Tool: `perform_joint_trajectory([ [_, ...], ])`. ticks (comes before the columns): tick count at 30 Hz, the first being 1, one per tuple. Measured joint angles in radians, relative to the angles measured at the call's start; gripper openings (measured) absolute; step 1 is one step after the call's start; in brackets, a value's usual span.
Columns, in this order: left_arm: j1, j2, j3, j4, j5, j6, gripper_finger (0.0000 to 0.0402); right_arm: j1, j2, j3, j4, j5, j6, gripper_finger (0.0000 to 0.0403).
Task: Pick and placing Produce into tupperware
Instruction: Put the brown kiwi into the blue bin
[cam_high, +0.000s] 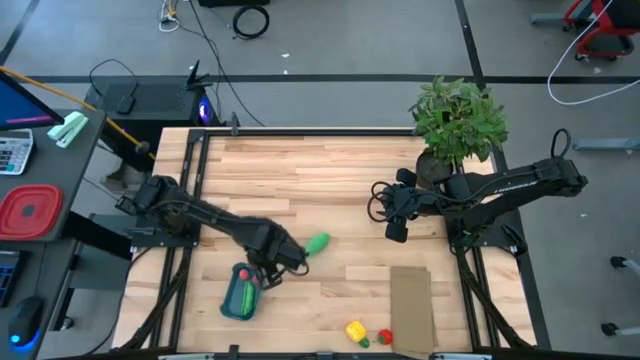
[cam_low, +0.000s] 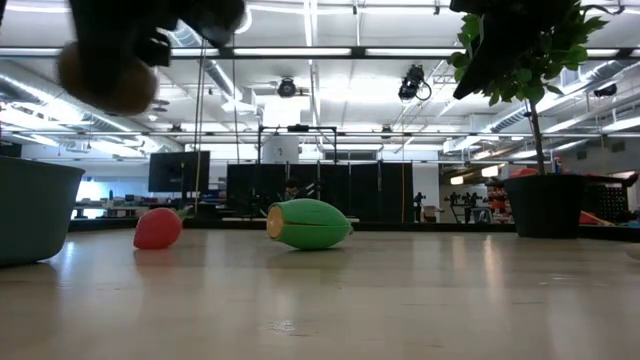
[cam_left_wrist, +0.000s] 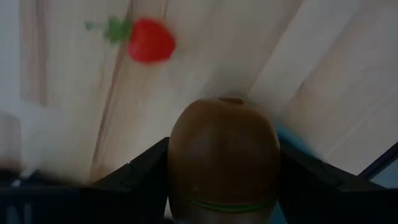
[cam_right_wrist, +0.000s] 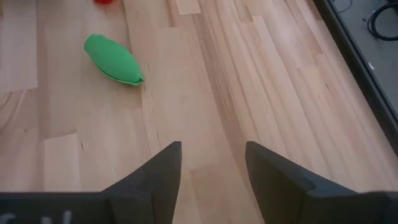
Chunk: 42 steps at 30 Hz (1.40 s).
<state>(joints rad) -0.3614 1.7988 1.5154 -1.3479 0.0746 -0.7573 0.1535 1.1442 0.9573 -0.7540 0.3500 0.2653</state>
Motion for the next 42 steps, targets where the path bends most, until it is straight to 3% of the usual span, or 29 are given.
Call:
perform_joint_trajectory([
  [14, -0.234, 0.000, -0.018, 0.010, 0.008, -0.268, 0.0244, 0.000, 0.000, 0.000, 0.001, 0.000, 0.006, 0.0187],
  [20, -0.306, 0.000, -0.018, 0.042, -0.069, -0.400, 0.0241, 0.000, 0.000, 0.000, 0.003, 0.000, 0.049, 0.0187],
  [33, -0.370, 0.000, -0.024, 0.050, -0.160, -0.681, 0.0243, 0.000, 0.000, 0.000, 0.003, -0.012, 0.050, 0.0187],
  [42, -0.390, 0.002, -0.185, 0.172, -0.114, -0.817, 0.0240, 0.000, 0.000, 0.000, 0.003, -0.012, 0.048, 0.0187],
])
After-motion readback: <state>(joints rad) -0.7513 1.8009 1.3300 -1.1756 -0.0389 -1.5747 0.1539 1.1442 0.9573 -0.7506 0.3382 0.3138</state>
